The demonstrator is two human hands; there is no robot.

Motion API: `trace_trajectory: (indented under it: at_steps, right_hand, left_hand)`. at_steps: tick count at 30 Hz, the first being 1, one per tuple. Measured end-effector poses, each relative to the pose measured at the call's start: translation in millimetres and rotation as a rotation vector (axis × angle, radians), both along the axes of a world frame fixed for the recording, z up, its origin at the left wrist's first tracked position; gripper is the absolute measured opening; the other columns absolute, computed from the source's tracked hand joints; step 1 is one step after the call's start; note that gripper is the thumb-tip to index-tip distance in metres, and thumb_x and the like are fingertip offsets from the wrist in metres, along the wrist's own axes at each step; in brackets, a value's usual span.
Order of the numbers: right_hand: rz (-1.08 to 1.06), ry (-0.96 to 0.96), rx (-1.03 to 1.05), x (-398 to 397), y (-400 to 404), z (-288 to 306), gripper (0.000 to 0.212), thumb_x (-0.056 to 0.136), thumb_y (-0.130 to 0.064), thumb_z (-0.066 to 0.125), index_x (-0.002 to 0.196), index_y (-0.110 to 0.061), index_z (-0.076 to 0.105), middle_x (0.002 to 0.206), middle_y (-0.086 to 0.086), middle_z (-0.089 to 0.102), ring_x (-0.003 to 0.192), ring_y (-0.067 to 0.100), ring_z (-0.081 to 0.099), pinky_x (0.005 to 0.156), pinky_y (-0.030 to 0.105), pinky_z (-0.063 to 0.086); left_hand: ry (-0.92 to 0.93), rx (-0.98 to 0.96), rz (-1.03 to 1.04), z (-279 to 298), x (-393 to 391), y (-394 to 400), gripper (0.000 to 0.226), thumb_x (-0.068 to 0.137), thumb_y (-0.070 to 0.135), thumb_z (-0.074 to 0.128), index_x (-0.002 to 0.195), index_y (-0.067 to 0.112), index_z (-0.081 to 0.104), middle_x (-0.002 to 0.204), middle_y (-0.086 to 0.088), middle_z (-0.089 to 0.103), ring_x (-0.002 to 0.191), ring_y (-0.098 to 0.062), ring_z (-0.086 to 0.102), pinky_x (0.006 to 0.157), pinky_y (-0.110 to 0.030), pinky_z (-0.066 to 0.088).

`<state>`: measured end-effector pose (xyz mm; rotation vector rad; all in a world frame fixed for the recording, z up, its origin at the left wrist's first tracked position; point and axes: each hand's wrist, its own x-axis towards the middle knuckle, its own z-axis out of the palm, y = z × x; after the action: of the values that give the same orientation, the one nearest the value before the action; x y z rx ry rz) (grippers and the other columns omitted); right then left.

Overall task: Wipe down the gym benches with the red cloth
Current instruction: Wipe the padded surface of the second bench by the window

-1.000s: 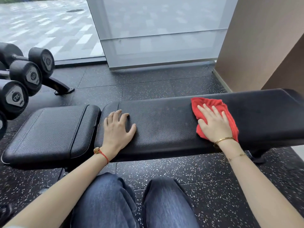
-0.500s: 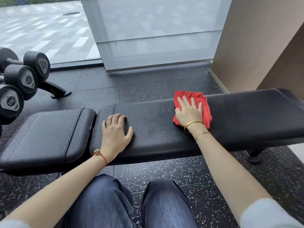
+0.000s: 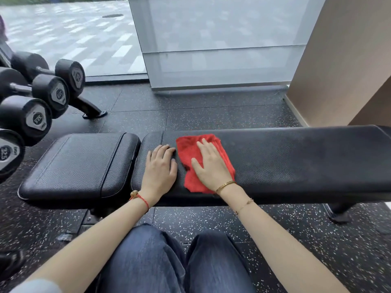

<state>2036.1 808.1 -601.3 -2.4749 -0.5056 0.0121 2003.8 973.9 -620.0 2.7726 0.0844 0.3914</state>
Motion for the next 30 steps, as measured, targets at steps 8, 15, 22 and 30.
trace_trajectory:
  at_steps: [8,15,22,30]
  right_hand:
    - [-0.274,0.048,-0.294,5.6,-36.0,-3.1,0.078,0.091,-0.062,0.043,0.148,-0.010,0.030,0.160,0.008,0.020,0.148,0.030,0.013,0.120,0.051,0.006]
    - [-0.222,-0.139,-0.063,-1.3,-22.7,-6.6,0.038,0.090,-0.037,0.060,0.113,-0.008,0.051,0.121,0.007,0.055,0.121,0.025,0.046,0.105,0.035,0.033]
    - [-0.230,-0.066,0.198,4.2,-15.2,5.7,0.032,0.079,-0.029,0.072,0.099,-0.015,0.051,0.081,0.000,0.059,0.080,0.032,0.060,0.071,0.035,0.043]
    - [-0.245,0.236,0.383,19.6,2.9,25.9,0.036,0.075,-0.018,0.079,0.101,-0.016,0.054,0.093,-0.004,0.067,0.086,0.012,0.063,0.079,0.024,0.044]
  left_hand:
    - [-0.091,-0.038,0.058,-2.3,-0.1,-1.2,0.039,0.085,0.021,0.045,0.117,0.008,0.063,0.125,-0.011,0.061,0.124,-0.031,0.051,0.111,-0.046,0.036]
    - [-0.079,-0.042,0.053,-3.4,-1.3,-0.4,0.042,0.085,0.022,0.045,0.121,0.009,0.061,0.131,-0.009,0.059,0.130,-0.029,0.047,0.113,-0.049,0.034]
    - [-0.084,-0.095,0.036,-8.1,1.9,5.9,0.038,0.087,0.015,0.057,0.125,0.010,0.061,0.134,-0.007,0.058,0.133,-0.028,0.046,0.115,-0.049,0.032]
    - [-0.005,-0.131,0.056,16.8,8.1,21.2,0.029,0.087,0.015,0.057,0.115,0.014,0.066,0.123,-0.002,0.065,0.119,-0.024,0.057,0.107,-0.042,0.040]
